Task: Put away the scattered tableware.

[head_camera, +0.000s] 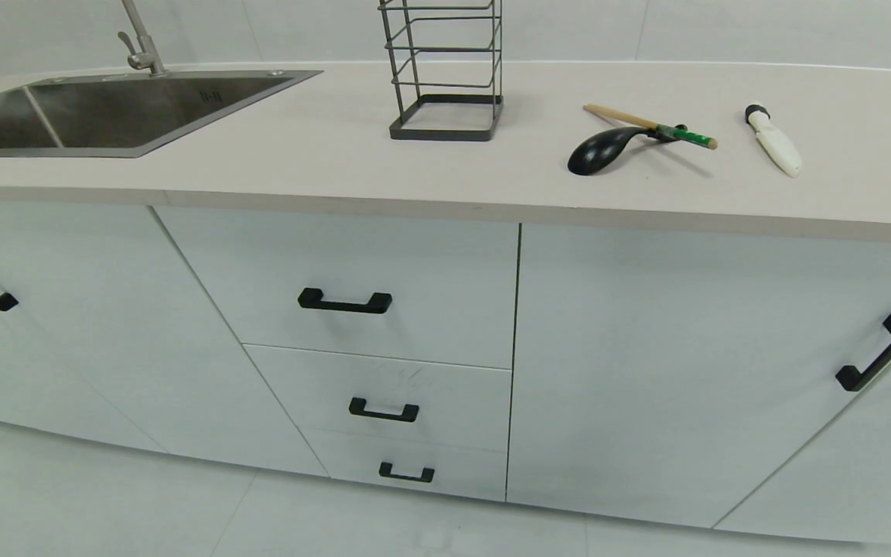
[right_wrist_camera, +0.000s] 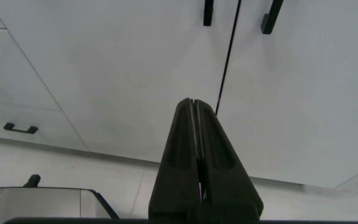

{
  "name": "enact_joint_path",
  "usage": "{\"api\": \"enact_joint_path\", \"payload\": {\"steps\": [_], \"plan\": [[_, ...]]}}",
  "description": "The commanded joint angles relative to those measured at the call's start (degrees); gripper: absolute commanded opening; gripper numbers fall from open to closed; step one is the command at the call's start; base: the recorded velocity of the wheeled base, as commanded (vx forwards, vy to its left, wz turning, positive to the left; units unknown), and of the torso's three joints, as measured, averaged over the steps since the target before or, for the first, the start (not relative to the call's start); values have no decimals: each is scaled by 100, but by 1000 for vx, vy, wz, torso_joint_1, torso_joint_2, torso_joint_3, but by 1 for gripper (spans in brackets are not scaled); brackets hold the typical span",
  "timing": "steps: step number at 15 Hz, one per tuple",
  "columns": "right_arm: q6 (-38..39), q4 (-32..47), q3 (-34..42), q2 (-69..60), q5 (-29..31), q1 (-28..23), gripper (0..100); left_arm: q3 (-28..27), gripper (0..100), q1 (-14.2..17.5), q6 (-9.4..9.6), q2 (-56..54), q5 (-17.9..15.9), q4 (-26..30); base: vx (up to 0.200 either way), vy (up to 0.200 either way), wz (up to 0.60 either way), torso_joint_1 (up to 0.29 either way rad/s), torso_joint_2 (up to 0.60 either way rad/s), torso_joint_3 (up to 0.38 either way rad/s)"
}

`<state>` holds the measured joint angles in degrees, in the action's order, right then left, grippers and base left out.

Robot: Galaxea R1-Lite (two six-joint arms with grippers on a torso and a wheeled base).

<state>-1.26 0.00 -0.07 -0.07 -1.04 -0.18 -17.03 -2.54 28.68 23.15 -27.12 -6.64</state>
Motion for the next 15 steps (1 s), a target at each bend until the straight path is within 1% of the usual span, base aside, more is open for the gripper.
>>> {"api": "enact_joint_path", "payload": {"steps": [1, 2, 3, 5, 6, 7, 8, 9, 10, 11, 12, 14, 15], "plan": [[3, 0, -1, 7, -2, 1, 0, -169, 100, -63, 436, 1104, -188, 5, 0, 0, 0, 0, 0, 0], [3, 0, -1, 7, -2, 1, 0, -151, 100, -239, 770, 1350, -302, 5, 0, 0, 0, 0, 0, 0], [-6, 0, -1, 7, -2, 1, 0, -151, 100, -485, 1069, 1543, -373, 5, 0, 0, 0, 0, 0, 0], [-6, 0, -1, 7, -2, 1, 0, -151, 100, -942, 1632, 2009, -373, 40, 0, 0, 0, 0, 0, 0], [3, 0, -1, 7, -2, 1, 0, -160, 100, -1047, 1913, 2317, -373, 40, 0, 0, 0, 0, 0, 0], [-6, 0, -1, 7, -2, 1, 0, -160, 100, -1047, 2097, 2537, -373, 40, 0, 0, 0, 0, 0, 0], [3, 0, -1, 7, -2, 1, 0, -169, 100, -1056, 2467, 2976, -381, 49, 0, 0, 0, 0, 0, 0], [-6, 0, -1, 7, -2, 1, 0, -187, 100, -1065, 2748, 3319, -381, 40, 0, 0, 0, 0, 0, 0], [3, 0, -1, 7, -2, 1, 0, -231, 100, -1065, 2967, 3547, -355, 49, 0, 0, 0, 0, 0, 0], [3, 0, -1, 7, -2, 1, 0, -318, 100, -1065, 3134, 3758, -302, 40, 0, 0, 0, 0, 0, 0], [-6, 0, -1, 7, -2, 1, 0, -415, 100, -1126, 3231, 3899, -188, 49, 0, 0, 0, 0, 0, 0], [-6, 0, -1, 7, -2, 1, 0, -433, 100, -1425, 3240, 3925, 32, 49, 0, 0, 0, 0, 0, 0], [-6, 0, -1, 7, -2, 1, 0, -433, 100, -1645, 3240, 3943, 278, 67, 0, 0, 0, 0, 0, 0]]}}
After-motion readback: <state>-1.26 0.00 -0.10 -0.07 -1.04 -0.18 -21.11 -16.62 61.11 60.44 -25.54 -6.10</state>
